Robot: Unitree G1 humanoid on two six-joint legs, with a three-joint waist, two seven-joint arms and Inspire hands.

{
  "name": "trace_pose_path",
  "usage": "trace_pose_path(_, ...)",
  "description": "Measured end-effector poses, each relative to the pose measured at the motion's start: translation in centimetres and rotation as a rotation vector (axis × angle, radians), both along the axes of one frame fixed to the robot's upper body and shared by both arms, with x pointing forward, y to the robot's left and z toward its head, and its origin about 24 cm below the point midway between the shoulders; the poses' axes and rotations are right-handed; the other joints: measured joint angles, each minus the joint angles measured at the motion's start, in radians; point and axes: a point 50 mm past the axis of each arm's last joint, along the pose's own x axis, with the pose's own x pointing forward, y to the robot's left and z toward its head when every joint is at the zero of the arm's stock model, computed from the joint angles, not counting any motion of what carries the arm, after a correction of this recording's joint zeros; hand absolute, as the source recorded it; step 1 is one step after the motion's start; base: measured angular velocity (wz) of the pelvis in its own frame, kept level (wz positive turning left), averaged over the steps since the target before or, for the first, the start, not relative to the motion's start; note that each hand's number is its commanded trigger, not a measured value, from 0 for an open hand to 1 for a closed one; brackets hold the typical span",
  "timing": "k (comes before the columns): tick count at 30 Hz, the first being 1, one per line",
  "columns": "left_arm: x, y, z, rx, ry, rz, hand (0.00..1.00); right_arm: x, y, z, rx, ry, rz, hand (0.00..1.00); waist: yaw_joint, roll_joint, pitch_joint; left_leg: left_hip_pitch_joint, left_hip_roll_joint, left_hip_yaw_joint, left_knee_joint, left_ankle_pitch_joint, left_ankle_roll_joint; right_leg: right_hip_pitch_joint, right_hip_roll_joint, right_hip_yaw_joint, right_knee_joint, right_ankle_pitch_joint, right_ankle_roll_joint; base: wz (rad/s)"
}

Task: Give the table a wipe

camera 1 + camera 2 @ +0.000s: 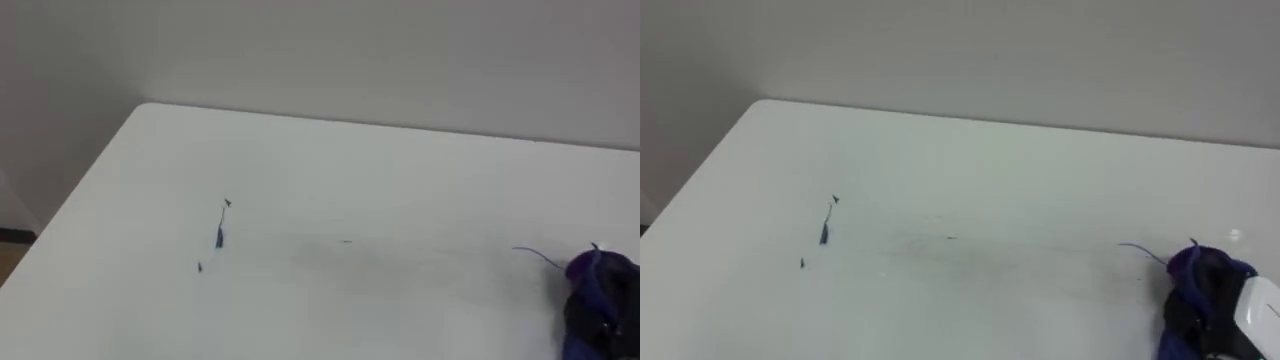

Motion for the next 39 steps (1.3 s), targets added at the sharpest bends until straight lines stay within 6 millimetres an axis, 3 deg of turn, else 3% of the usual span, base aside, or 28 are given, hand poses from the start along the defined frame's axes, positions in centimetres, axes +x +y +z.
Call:
trace_pose_path(2, 0.7, -0.6, -0.3, -0.016, 0.001, -0.016, 0.00, 2.7, 2.2, 0.4, 0.023, 0.026, 0.100, 1.00, 0.035, 0.005, 0.0018, 0.001, 0.004, 0.001, -0.004, -0.001, -0.005, -0.024, 0.013, 0.026, 0.007, 0.011, -0.012, -0.60)
trace_pose_path(3, 0.9, -0.8, -0.4, -0.022, 0.004, -0.025, 0.00, 5.3, 4.7, 1.1, 0.054, 0.030, 0.213, 1.00, 0.051, 0.008, 0.0075, -0.002, 0.006, 0.000, -0.006, -0.002, -0.007, -0.045, 0.022, 0.040, 0.019, 0.015, -0.019, -0.53)
trace_pose_path(4, 0.8, -1.0, -0.4, -0.025, 0.009, -0.031, 0.00, 6.4, 6.1, 1.5, 0.053, 0.033, 0.282, 1.00, 0.066, 0.011, 0.0094, -0.004, 0.007, -0.001, -0.007, -0.002, -0.007, -0.054, 0.027, 0.041, 0.021, 0.019, -0.024, -0.57)
trace_pose_path(5, 1.2, -1.2, -0.4, -0.030, 0.005, -0.046, 0.00, 8.6, 8.8, 2.3, 0.054, 0.035, 0.414, 1.00, 0.090, 0.013, 0.0109, -0.018, 0.012, -0.001, -0.004, -0.001, -0.009, -0.073, 0.035, 0.047, 0.021, 0.026, -0.033, -0.27)
trace_pose_path(6, 1.5, -1.5, -0.5, -0.036, 0.000, -0.060, 0.00, 10.5, 12.0, 3.4, 0.061, 0.020, 0.547, 1.00, 0.091, 0.012, 0.0210, -0.030, 0.015, -0.010, -0.004, 0.004, -0.013, -0.083, 0.040, 0.049, 0.018, 0.027, -0.036, -0.04)
trace_pose_path(7, 1.6, -1.6, -0.5, -0.040, 0.000, -0.069, 0.00, 11.3, 13.0, 3.9, 0.065, 0.010, 0.595, 1.00, 0.091, 0.012, 0.0241, -0.037, 0.014, -0.020, -0.004, 0.006, -0.014, -0.084, 0.041, 0.045, 0.014, 0.027, -0.036, 0.34)
trace_pose_path(9, 1.2, -1.7, -0.5, -0.049, 0.012, -0.053, 0.00, 12.6, 14.8, 5.1, 0.066, -0.018, 0.702, 1.00, 0.125, 0.011, 0.0235, -0.057, 0.009, -0.056, -0.005, 0.014, -0.009, -0.082, 0.038, 0.021, 0.001, 0.023, -0.033, 0.49)
trace_pose_path(12, -1.9, -1.0, -0.4, -0.049, 0.093, 0.005, 0.00, 11.9, 13.4, 4.5, 0.063, 0.016, 0.672, 1.00, 0.119, -0.001, 0.0198, -0.055, 0.003, -0.091, -0.004, 0.019, -0.006, -0.066, 0.030, -0.015, -0.006, 0.017, -0.026, 0.39)
trace_pose_path(15, -4.7, -0.4, 0.0, -0.049, 0.138, 0.066, 0.00, 9.0, 10.6, 2.5, 0.113, 0.012, 0.571, 1.00, 0.056, 0.002, 0.0212, -0.030, -0.007, -0.109, -0.004, 0.020, -0.005, -0.025, 0.016, -0.034, -0.007, 0.012, -0.018, 0.47)
trace_pose_path(17, -5.1, 0.7, 0.3, -0.022, 0.128, 0.114, 0.00, 7.2, 8.8, 1.7, 0.115, -0.014, 0.495, 1.00, 0.025, -0.016, 0.0219, -0.019, -0.022, -0.101, -0.006, 0.020, -0.005, 0.004, 0.002, -0.040, -0.024, 0.000, 0.001, 0.29)
trace_pose_path(21, -4.1, 2.3, 0.9, 0.040, 0.078, 0.124, 0.00, 2.5, 3.4, 0.7, 0.030, -0.022, 0.289, 1.00, 0.006, -0.025, 0.0180, -0.002, -0.036, -0.073, -0.007, 0.016, 0.002, 0.027, -0.013, -0.040, -0.032, -0.004, 0.007, -0.10)
trace_pose_path(22, -3.8, 2.5, 1.1, 0.052, 0.066, 0.102, 0.00, 1.4, 2.1, 0.4, 0.017, -0.017, 0.227, 1.00, -0.003, -0.020, 0.0078, 0.002, -0.036, -0.068, -0.006, 0.004, 0.020, 0.031, -0.013, -0.039, -0.033, -0.009, 0.015, -0.08)
trace_pose_path(27, -2.1, 2.4, 1.2, 0.055, 0.026, 0.047, 0.00, -0.3, -0.1, -0.1, 0.003, 0.015, 0.127, 1.00, -0.018, -0.014, 0.0018, 0.006, -0.036, -0.069, 0.008, -0.010, 0.026, 0.047, -0.014, -0.040, -0.020, -0.008, 0.017, 0.00)
trace_pose_path(32, -1.4, 0.3, 0.4, 0.000, 0.037, -0.024, 0.00, 1.5, 1.1, -0.2, 0.027, 0.025, 0.117, 1.00, 0.000, -0.003, -0.0017, 0.006, -0.033, -0.071, 0.013, -0.010, 0.018, 0.045, -0.011, -0.040, -0.015, -0.003, 0.009, -0.03)
trace_pose_path(34, -1.0, -0.8, 0.0, -0.017, 0.035, -0.035, 0.00, 2.9, 1.9, -0.1, 0.025, 0.064, 0.154, 1.00, 0.027, -0.003, -0.0011, 0.007, -0.031, -0.067, 0.014, -0.010, 0.017, 0.031, -0.005, -0.022, -0.003, -0.001, 0.005, -0.29)
trace_pose_path(36, -0.3, -1.6, -0.5, -0.034, 0.047, -0.048, 0.00, 6.1, 4.8, 0.6, 0.032, 0.124, 0.281, 1.00, 0.080, -0.005, 0.0030, 0.002, -0.024, -0.067, 0.013, -0.010, 0.016, 0.002, 0.010, -0.011, 0.003, 0.013, -0.014, -0.58)
trace_pose_path(39, -0.1, -1.6, -0.6, -0.036, 0.058, -0.049, 0.00, 10.2, 11.7, 2.3, 0.046, 0.136, 0.567, 1.00, 0.158, -0.011, 0.0088, -0.007, -0.011, -0.067, 0.004, -0.007, 0.010, -0.040, 0.030, -0.009, 0.015, 0.020, -0.032, -0.42)
